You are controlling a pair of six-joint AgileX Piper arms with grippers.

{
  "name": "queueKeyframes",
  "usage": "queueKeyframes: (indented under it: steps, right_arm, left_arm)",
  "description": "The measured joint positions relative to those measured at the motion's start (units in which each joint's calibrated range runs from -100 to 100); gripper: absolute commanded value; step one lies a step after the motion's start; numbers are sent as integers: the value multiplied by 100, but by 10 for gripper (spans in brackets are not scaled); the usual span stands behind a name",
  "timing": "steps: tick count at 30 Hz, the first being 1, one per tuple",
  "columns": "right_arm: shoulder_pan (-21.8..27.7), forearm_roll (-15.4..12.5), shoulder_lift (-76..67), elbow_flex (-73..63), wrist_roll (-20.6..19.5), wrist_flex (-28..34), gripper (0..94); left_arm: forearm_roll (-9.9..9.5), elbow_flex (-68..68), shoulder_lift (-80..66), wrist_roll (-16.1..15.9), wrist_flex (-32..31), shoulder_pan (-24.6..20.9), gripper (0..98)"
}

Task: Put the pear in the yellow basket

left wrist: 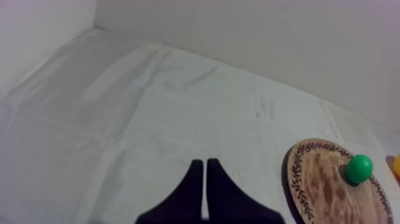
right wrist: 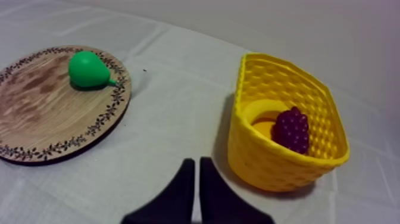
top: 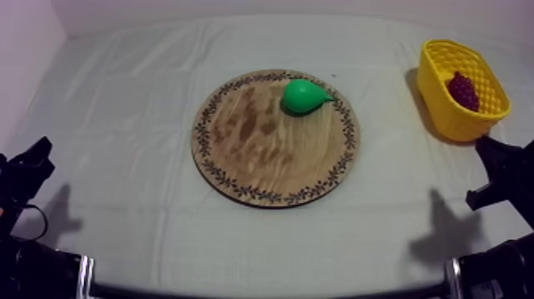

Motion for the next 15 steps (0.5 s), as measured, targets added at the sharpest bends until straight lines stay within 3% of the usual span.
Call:
queueKeyframes:
  steps: [15]
  right_arm:
    - [0, 0, 0, 0, 3, 0, 6]
  left_arm:
    - [0, 0, 0, 0, 0, 0, 1]
